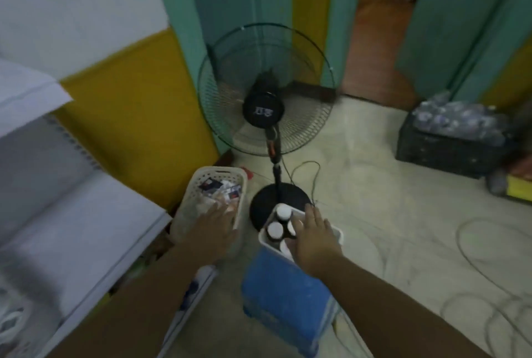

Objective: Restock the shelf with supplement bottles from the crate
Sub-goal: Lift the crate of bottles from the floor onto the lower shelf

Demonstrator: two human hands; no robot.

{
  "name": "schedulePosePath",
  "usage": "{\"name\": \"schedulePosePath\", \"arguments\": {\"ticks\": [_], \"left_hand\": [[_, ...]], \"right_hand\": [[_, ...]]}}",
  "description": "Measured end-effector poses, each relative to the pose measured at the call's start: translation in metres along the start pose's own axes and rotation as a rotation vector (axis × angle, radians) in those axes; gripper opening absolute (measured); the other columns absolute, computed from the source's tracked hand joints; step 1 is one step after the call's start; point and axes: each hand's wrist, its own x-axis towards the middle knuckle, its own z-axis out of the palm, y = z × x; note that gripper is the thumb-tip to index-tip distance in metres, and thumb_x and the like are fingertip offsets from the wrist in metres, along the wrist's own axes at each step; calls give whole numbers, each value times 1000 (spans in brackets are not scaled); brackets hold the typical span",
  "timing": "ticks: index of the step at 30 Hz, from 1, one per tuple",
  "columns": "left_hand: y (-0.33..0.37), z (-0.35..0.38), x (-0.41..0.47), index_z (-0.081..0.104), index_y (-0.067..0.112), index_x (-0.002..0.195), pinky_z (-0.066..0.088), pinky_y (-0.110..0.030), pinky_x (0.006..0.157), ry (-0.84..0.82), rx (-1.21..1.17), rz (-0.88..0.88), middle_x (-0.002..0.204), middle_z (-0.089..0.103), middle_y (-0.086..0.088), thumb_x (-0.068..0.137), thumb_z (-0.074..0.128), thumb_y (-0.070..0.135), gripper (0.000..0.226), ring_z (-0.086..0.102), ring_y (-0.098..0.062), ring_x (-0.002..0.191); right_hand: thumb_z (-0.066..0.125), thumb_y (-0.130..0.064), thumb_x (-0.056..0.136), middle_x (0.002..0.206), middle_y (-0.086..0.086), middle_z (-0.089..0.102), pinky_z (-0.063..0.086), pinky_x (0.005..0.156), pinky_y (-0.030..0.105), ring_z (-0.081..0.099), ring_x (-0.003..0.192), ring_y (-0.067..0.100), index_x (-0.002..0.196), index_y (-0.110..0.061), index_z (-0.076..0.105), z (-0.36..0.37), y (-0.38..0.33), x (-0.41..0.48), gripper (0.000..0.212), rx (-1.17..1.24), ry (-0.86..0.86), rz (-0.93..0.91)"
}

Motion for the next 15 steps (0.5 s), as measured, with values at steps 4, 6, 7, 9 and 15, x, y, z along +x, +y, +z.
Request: {"name": "schedulePosePath", "arguments": {"ticks": [4,6,7,9,15], "left_hand": [[34,28,41,25,17,146,14,-38,118,-59,18,173,157,19,-8,97,33,41,55,13,-23,145],[47,40,65,30,19,144,17,-38,117,-106,-76,161,156,23,-5,96,39,41,54,16,-21,144],[49,46,78,29,20,144,18,-38,116,-122,-119,173,155,24,-5,95,40,41,54,17,-22,144],[51,61,101,28,22,145,18,-37,114,-147,-191,230,156,25,-5,96,41,38,53,20,-22,143],[29,119,177,26,24,146,19,-38,116,-198,-607,26,156,22,-6,98,36,35,50,21,-23,143]], "right_hand": [[26,-44,97,157,18,-7,7,116,45,-7,145,32,149,-18,8,18,50,2,61,35,-32,121],[27,-44,97,157,18,-4,9,115,44,-4,145,32,148,-19,9,28,64,7,60,68,-39,177],[28,-44,97,157,18,-3,11,115,44,-2,145,31,148,-19,11,34,70,11,59,89,-39,206],[30,-43,97,157,18,3,15,115,42,4,144,31,147,-16,15,48,80,23,59,149,-34,266],[42,-38,95,126,24,47,39,90,38,49,112,38,133,-5,37,122,108,76,50,461,9,615]]}}
